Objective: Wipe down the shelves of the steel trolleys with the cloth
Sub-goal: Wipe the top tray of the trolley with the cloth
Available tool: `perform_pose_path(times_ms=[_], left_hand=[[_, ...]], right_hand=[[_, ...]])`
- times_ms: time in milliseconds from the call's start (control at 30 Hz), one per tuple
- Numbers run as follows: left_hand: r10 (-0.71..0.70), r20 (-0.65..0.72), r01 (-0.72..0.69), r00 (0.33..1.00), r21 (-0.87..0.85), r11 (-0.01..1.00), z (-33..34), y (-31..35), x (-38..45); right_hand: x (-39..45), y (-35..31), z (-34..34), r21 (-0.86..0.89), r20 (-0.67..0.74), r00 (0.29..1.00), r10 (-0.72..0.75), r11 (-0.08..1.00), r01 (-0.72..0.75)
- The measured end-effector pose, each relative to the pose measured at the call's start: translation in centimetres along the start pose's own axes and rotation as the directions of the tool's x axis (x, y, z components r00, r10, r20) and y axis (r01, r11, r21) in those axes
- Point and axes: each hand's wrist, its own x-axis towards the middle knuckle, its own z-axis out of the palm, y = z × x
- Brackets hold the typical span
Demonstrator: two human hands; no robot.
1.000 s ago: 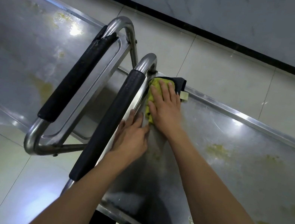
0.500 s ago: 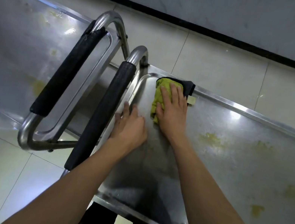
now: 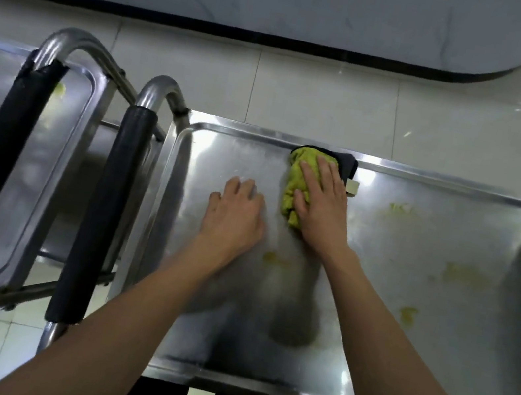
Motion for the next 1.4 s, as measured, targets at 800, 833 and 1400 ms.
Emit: perform_pose_path(times_ms=[800,833,1400], left_hand=[[0.055,0.033,-0.059,0.998,0.131,0.99,1.6,-0.1,0.7],[0.061,0.027,-0.064,0.998,0.131,0.989,1.6,-0.3,0.5],[-0.222,-0.116,0.191,0.968,-0.228,0.955,3.6,-9.9,-8.8]], right_hand=[[-3.3,8.6,-3.2,-0.031,-0.081,0.979,0.186,0.982,-0.189],[-3.7,7.8,-2.8,-0.031,-0.081,0.982,0.169,0.985,-0.172],[-5.1,-7.7,3.7,0.036,0.039,0.999,0.014,0.999,-0.016]])
